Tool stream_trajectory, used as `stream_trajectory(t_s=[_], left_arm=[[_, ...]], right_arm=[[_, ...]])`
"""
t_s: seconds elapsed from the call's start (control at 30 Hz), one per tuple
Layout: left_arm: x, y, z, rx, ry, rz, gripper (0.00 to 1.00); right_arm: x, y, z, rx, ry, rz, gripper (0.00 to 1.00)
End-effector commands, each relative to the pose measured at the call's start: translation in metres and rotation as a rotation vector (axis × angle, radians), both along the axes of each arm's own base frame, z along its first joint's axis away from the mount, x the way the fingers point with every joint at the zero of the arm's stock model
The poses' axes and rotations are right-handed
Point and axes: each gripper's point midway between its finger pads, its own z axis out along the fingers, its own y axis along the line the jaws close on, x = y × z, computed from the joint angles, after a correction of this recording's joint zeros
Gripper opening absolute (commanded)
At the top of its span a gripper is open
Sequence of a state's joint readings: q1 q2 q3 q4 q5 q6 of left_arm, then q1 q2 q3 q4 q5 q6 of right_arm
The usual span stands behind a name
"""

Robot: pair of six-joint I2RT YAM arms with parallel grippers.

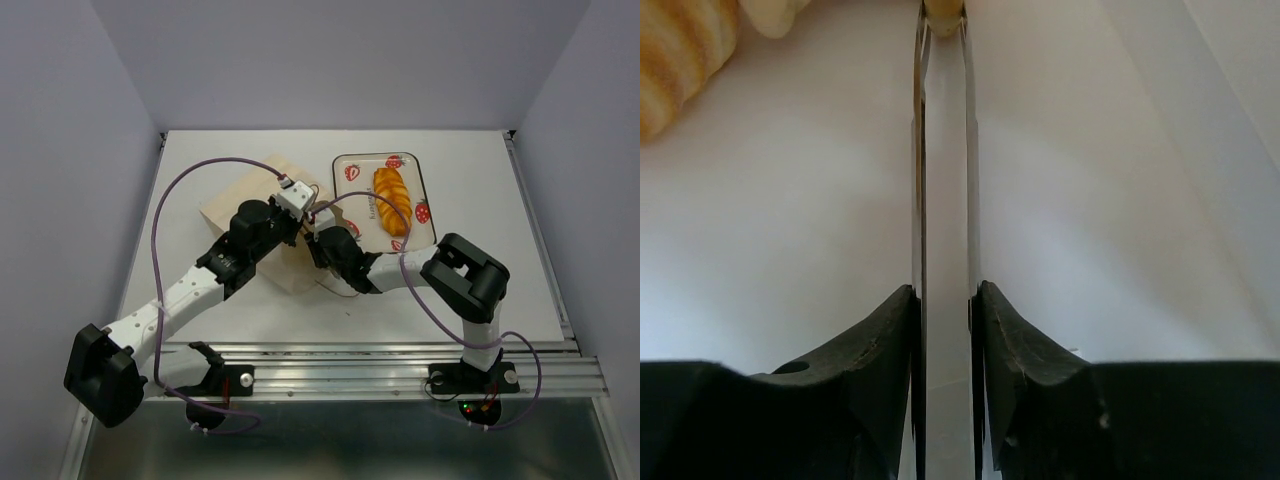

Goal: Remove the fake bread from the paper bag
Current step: Take out the fake bread from the paper bag.

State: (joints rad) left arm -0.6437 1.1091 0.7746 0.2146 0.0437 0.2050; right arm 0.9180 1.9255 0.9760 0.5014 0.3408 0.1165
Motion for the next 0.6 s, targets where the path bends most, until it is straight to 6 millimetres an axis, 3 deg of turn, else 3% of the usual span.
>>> stream_trajectory(t_s=[0.0, 0.3, 0.57], left_arm=[[-0.001, -0.004, 0.032, -0.058, -0.086, -0.007, 0.00], [0.005, 0.009, 0.034, -0.057, -0.096, 0.074, 0.00], [0.010, 0.018, 0.034, -0.040, -0.103, 0.127, 0.00]], right_arm=[[0.013, 0.009, 0.037, 0.083, -0.075, -0.043, 0.22], [-0.002, -0.016, 0.066, 0.116, -0.077, -0.084, 0.02], [-0.040, -0.046, 0.069, 0.123, 0.027, -0.065, 0.01]])
